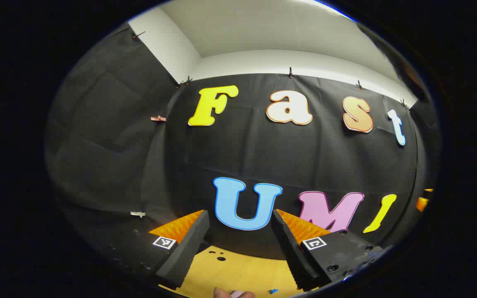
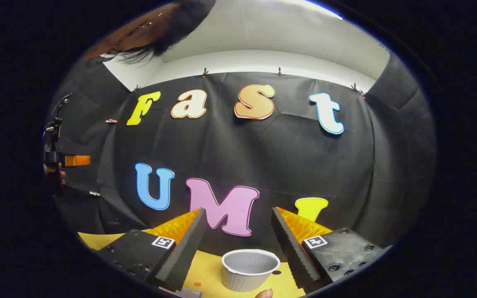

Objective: Pick up the small broom and dustpan from the desktop, sweep the trash into the dustpan with the broom, and then empty the trash into the garbage bin.

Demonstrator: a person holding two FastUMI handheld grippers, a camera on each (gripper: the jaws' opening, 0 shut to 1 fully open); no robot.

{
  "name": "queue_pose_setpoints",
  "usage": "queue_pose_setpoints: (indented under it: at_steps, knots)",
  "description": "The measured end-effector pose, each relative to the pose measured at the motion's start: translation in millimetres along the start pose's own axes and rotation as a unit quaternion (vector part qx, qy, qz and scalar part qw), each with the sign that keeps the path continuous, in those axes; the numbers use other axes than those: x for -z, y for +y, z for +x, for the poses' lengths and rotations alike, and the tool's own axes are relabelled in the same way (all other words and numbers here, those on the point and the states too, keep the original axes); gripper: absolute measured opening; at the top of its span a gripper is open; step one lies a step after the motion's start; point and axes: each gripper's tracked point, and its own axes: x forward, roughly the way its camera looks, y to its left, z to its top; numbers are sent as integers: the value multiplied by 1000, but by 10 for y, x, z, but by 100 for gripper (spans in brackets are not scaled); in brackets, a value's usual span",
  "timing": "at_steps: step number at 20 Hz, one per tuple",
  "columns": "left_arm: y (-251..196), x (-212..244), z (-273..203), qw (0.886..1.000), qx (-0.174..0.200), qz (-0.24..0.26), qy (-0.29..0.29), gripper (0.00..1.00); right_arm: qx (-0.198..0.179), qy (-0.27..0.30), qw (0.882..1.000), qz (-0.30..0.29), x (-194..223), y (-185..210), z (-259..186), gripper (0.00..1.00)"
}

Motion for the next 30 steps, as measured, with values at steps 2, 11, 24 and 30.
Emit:
queue_pose_setpoints:
  at_steps: [2, 11, 24, 30]
  knots:
    - [73, 260, 142, 1000, 19, 10, 22, 95, 31, -2, 999, -9, 93, 142, -7, 95]
    - [175, 947, 498, 990, 121, 35, 59, 96, 54, 77, 995, -37, 858, 928, -114, 97]
    - [50, 2075, 256, 961, 189, 128, 154, 95, -70, 466, 882, -1, 3418, 1786, -1513, 92]
    - [159, 2739, -121, 937, 199, 181, 222, 97, -78, 624, 777, 29, 4398, 1978, -2234, 75]
